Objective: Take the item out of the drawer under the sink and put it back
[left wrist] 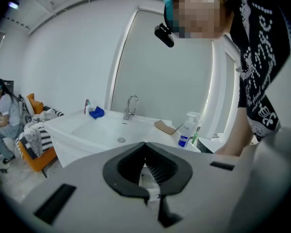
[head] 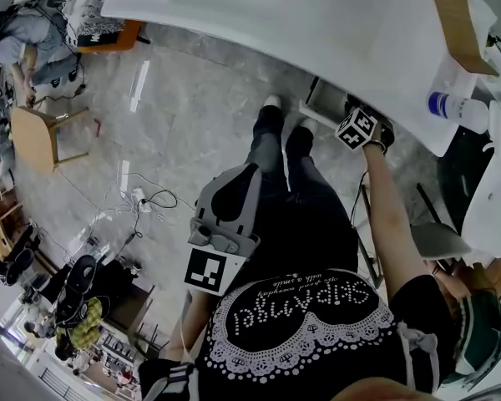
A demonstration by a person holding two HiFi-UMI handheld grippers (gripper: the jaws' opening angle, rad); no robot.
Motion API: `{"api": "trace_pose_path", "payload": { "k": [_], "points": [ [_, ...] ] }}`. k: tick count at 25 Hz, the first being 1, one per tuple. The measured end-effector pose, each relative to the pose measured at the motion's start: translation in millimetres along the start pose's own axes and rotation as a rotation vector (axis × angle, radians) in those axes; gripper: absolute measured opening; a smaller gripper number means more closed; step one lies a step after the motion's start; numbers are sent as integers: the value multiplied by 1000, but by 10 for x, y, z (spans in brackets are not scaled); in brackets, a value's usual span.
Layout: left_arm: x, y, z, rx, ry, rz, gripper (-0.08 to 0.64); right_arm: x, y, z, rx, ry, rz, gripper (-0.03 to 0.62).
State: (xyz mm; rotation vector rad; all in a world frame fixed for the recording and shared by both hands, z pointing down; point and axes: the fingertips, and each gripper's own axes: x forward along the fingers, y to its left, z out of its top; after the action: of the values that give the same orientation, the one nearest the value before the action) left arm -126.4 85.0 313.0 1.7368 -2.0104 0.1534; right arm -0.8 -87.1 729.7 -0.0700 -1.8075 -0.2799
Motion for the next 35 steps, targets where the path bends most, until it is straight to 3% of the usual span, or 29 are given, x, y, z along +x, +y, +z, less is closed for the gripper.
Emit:
{"api": "trace_pose_path", "payload": {
  "k": [10, 16, 24, 30, 35],
  "points": [
    [-92, 150, 118, 44, -45, 0, 5, -365, 36, 184, -4, -71, -44, 26],
    [-51, 118, 209, 81, -101, -52, 6, -749, 267, 189, -36, -116, -77, 25],
    [274, 90, 403, 188, -116, -284, 5, -1618, 517, 245, 64, -258, -109, 26],
    [438, 271, 786, 248, -204, -310, 5, -2296, 384, 371, 166, -399, -160, 26],
    [438, 136, 932, 218, -250, -367, 5, -2766, 337, 397, 280, -481, -237, 26]
  ]
}}
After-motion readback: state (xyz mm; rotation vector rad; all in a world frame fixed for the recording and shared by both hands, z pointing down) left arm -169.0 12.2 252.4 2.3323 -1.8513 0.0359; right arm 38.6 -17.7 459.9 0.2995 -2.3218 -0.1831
